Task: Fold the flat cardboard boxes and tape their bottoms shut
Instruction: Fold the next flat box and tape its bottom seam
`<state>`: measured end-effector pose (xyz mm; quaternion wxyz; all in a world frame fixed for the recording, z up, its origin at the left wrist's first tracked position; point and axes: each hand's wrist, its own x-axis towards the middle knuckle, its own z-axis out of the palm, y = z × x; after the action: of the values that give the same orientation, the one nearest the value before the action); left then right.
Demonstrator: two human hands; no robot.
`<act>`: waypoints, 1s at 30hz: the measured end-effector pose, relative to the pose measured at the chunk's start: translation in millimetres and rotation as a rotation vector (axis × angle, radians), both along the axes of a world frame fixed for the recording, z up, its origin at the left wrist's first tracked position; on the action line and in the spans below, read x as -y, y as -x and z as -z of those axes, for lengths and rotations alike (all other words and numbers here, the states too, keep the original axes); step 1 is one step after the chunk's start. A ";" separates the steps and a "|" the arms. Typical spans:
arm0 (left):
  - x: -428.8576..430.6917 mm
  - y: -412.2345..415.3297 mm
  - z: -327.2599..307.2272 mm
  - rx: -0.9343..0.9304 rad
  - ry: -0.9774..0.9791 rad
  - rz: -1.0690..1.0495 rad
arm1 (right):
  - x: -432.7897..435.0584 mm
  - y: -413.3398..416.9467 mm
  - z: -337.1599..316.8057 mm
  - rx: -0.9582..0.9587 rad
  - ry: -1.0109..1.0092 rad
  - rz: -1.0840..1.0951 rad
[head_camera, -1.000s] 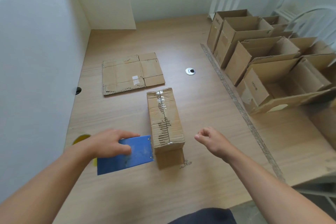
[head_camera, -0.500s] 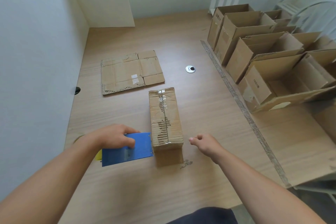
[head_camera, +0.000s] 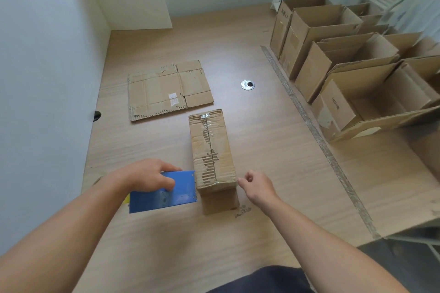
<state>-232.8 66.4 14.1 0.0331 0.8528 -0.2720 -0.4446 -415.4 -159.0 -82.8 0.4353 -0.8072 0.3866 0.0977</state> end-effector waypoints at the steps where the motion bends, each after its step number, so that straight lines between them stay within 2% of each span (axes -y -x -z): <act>1: 0.0 -0.6 1.4 0.010 -0.004 0.003 | 0.0 1.0 -1.3 0.030 -0.028 -0.019; 5: -1.2 -3.5 3.3 0.050 -0.014 0.023 | 5.2 8.4 -11.6 0.114 -0.192 -0.112; 10: -2.6 -4.8 3.9 0.032 -0.011 0.030 | 8.4 5.0 -12.5 0.169 -0.340 -0.075; 12: -2.4 -5.7 3.6 0.030 -0.017 0.034 | 5.6 -0.3 -9.6 0.141 -0.251 -0.086; 14: -1.1 -6.5 4.1 0.028 -0.020 0.037 | 4.7 -4.4 -7.1 0.132 -0.047 -0.158; 18: 2.8 -8.3 6.1 0.046 -0.004 0.071 | 18.1 -11.9 -7.1 0.205 0.434 -0.503; 21: 3.8 -10.9 8.9 0.071 0.008 0.111 | 37.1 -29.8 -10.8 0.268 0.623 -0.815; 25: -0.6 -10.1 13.8 0.066 0.047 0.095 | 49.2 -68.0 -10.4 0.214 0.738 -1.282; 28: -7.3 -9.9 17.9 0.101 0.068 0.083 | 50.0 -91.4 -11.0 0.185 0.688 -1.389; 30: -11.9 -8.5 20.4 0.114 0.089 0.067 | 51.0 -102.5 -14.8 0.257 0.676 -1.413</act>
<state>-224.3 78.3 -6.3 0.0405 0.8648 -0.3212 -0.3837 -312.8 -210.0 -68.0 0.0428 -0.9548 -0.2617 0.1342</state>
